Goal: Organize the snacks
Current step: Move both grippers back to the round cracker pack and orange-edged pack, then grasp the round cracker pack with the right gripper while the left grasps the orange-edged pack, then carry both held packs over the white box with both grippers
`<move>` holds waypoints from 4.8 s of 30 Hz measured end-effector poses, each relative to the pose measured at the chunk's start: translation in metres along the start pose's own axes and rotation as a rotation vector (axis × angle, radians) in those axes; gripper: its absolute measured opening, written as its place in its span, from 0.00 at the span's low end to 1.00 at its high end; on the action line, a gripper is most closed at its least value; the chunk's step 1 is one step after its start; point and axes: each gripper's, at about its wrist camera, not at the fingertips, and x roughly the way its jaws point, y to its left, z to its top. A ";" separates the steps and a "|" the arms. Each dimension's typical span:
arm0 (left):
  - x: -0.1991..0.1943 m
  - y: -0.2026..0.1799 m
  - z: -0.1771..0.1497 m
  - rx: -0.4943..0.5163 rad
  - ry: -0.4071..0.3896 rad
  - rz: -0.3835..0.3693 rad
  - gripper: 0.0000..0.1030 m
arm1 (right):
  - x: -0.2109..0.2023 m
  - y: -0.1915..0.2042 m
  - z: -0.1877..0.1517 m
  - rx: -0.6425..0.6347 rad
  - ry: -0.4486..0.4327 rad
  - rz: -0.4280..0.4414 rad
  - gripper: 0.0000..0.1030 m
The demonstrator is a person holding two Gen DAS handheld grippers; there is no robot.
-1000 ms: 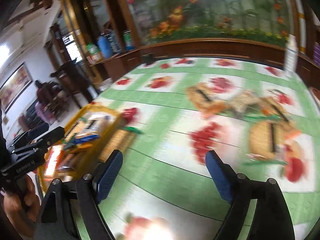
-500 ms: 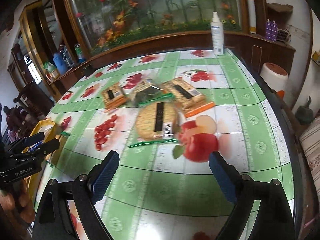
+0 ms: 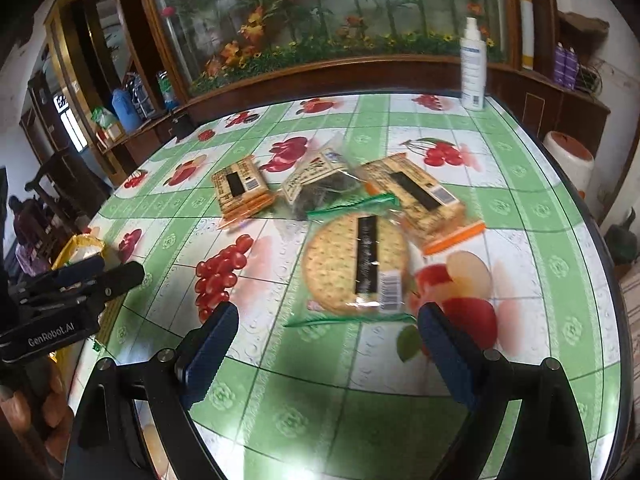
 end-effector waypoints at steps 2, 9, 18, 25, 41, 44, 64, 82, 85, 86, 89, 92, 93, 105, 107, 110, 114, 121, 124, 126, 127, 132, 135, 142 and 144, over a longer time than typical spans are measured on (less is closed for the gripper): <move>0.004 0.002 0.006 -0.009 -0.004 0.010 0.79 | 0.005 0.004 0.001 -0.010 0.008 -0.019 0.94; 0.035 0.009 0.032 -0.090 0.021 0.023 0.79 | 0.021 -0.002 0.008 0.023 0.035 -0.068 0.98; 0.089 0.004 0.068 -0.247 0.074 0.018 0.79 | 0.050 -0.005 0.018 0.064 0.083 -0.089 0.98; 0.124 -0.020 0.087 -0.270 0.127 0.076 0.79 | 0.059 -0.012 0.020 0.068 0.085 -0.094 1.00; 0.133 -0.027 0.089 -0.125 0.108 0.071 0.83 | 0.065 -0.006 0.025 -0.040 0.099 -0.148 0.76; 0.125 -0.031 0.087 -0.100 0.116 -0.008 0.63 | 0.064 -0.008 0.025 -0.040 0.101 -0.137 0.76; 0.131 -0.045 0.065 -0.026 0.110 0.057 0.76 | 0.065 -0.007 0.024 -0.044 0.096 -0.142 0.77; 0.055 -0.015 -0.011 0.015 0.064 0.002 0.52 | 0.053 0.003 0.018 -0.017 0.095 -0.046 0.75; 0.041 -0.013 -0.018 0.030 0.037 0.015 0.51 | 0.048 0.015 0.013 -0.041 0.094 -0.027 0.75; 0.037 -0.012 -0.020 0.031 0.029 0.018 0.51 | 0.046 0.018 0.012 -0.045 0.094 -0.014 0.75; 0.020 -0.006 -0.029 0.025 0.000 0.021 0.51 | 0.042 0.027 0.007 -0.051 0.093 0.017 0.75; 0.001 0.004 -0.038 0.010 -0.034 0.034 0.51 | 0.037 0.034 0.003 -0.049 0.087 0.052 0.75; -0.009 0.008 -0.042 0.002 -0.054 0.043 0.51 | 0.035 0.037 0.002 -0.046 0.083 0.070 0.75; -0.082 0.063 -0.071 -0.106 -0.208 0.120 0.51 | 0.003 0.085 -0.017 -0.083 0.027 0.277 0.75; -0.087 0.069 -0.074 -0.112 -0.220 0.132 0.51 | -0.001 0.092 -0.021 -0.081 0.018 0.321 0.75; -0.091 0.080 -0.078 -0.112 -0.233 0.155 0.51 | -0.008 0.102 -0.024 -0.081 0.003 0.363 0.75; -0.093 0.100 -0.085 -0.136 -0.225 0.175 0.51 | -0.011 0.119 -0.028 -0.074 0.001 0.428 0.75; -0.097 0.141 -0.098 -0.219 -0.211 0.200 0.52 | -0.003 0.172 -0.030 -0.111 0.048 0.534 0.75; -0.099 0.158 -0.103 -0.250 -0.209 0.217 0.52 | -0.002 0.197 -0.030 -0.147 0.054 0.554 0.75; -0.101 0.168 -0.106 -0.271 -0.209 0.227 0.52 | -0.002 0.215 -0.028 -0.174 0.057 0.568 0.75; -0.102 0.174 -0.108 -0.280 -0.208 0.230 0.52 | -0.003 0.220 -0.029 -0.184 0.058 0.572 0.75; -0.105 0.199 -0.115 -0.330 -0.208 0.252 0.52 | 0.000 0.246 -0.024 -0.227 0.061 0.588 0.75; -0.108 0.214 -0.120 -0.356 -0.208 0.267 0.52 | 0.005 0.255 -0.021 -0.237 0.064 0.593 0.75; -0.108 0.234 -0.127 -0.391 -0.190 0.277 0.52 | 0.014 0.276 -0.018 -0.249 0.081 0.599 0.75; -0.107 0.235 -0.128 -0.393 -0.183 0.272 0.52 | 0.015 0.285 -0.018 -0.262 0.085 0.600 0.75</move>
